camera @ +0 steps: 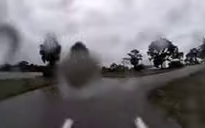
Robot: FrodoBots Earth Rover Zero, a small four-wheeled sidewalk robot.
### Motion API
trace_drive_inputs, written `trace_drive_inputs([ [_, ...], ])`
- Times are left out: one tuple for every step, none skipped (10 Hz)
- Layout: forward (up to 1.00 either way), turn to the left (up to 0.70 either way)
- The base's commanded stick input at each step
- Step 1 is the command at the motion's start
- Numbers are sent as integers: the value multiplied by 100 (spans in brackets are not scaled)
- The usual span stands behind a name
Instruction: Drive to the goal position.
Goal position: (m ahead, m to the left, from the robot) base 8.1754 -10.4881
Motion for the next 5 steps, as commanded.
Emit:
trace_drive_inputs([
  [100, 0],
  [100, 0],
  [100, 0],
  [100, 0],
  [100, -30],
])
